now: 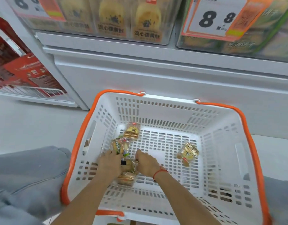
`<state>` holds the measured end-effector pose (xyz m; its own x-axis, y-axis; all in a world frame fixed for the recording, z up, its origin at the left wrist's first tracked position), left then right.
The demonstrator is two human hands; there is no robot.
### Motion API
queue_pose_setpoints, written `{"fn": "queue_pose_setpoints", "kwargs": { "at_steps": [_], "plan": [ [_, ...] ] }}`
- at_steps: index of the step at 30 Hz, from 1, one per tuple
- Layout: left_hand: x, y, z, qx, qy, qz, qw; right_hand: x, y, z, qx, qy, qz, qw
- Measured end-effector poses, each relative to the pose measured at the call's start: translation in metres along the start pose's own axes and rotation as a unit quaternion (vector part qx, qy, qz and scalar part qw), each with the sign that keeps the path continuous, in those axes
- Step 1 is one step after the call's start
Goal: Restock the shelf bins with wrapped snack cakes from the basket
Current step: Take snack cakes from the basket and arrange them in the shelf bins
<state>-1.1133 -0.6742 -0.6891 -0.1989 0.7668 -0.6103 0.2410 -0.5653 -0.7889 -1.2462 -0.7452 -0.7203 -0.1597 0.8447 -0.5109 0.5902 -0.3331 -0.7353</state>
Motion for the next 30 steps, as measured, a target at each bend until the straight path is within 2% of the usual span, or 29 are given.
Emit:
{"fn": "queue_pose_setpoints", "kwargs": {
  "at_steps": [3, 5, 8, 10, 12, 15, 19, 22, 24, 27, 30],
  "plan": [
    [-0.006, -0.004, 0.004, 0.0, 0.037, 0.038, 0.999, -0.003, -0.005, 0.002, -0.001, 0.059, 0.006, 0.998],
    [-0.011, -0.007, 0.006, 0.006, 0.025, 0.024, 0.999, -0.013, -0.013, 0.008, -0.011, 0.1, 0.004, 0.995],
    [-0.032, -0.003, 0.009, 0.054, -0.104, -0.064, 0.991, -0.042, -0.032, 0.019, -0.034, 0.173, -0.002, 0.984],
    [-0.057, -0.005, 0.017, 0.132, -0.207, -0.144, 0.959, -0.066, -0.05, 0.023, -0.062, 0.194, -0.009, 0.979],
    [-0.086, -0.014, 0.028, 0.198, -0.267, -0.169, 0.928, -0.096, -0.069, 0.023, -0.089, 0.208, 0.0, 0.974],
    [-0.122, -0.032, 0.041, 0.256, -0.358, -0.118, 0.89, -0.141, -0.102, 0.017, -0.101, 0.232, 0.018, 0.967],
    [-0.158, -0.054, 0.048, 0.304, -0.453, 0.004, 0.838, -0.189, -0.141, 0.007, -0.14, 0.232, 0.108, 0.956],
    [-0.181, -0.076, 0.053, 0.324, -0.52, 0.102, 0.784, -0.21, -0.162, 0.002, -0.157, 0.253, 0.185, 0.937],
    [-0.198, -0.093, 0.059, 0.338, -0.585, 0.153, 0.721, -0.223, -0.175, -0.004, -0.166, 0.276, 0.202, 0.925],
    [-0.218, -0.117, 0.066, 0.356, -0.682, 0.17, 0.616, -0.242, -0.194, -0.015, -0.192, 0.24, 0.279, 0.91],
    [-0.236, -0.141, 0.069, 0.385, -0.705, 0.208, 0.558, -0.258, -0.214, -0.03, -0.25, 0.199, 0.369, 0.873]
  ]
}}
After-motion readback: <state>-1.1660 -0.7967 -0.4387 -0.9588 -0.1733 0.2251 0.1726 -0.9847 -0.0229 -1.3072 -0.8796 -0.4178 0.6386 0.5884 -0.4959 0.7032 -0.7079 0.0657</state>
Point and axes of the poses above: each hand's wrist, its own y-axis towards the middle knuckle, its own x-axis out of the palm, z = x × y, the point moved 1 cm from there along y, towards the middle knuckle, and after that the axes turned 11 degrees about -z, right-handed, at the moved point
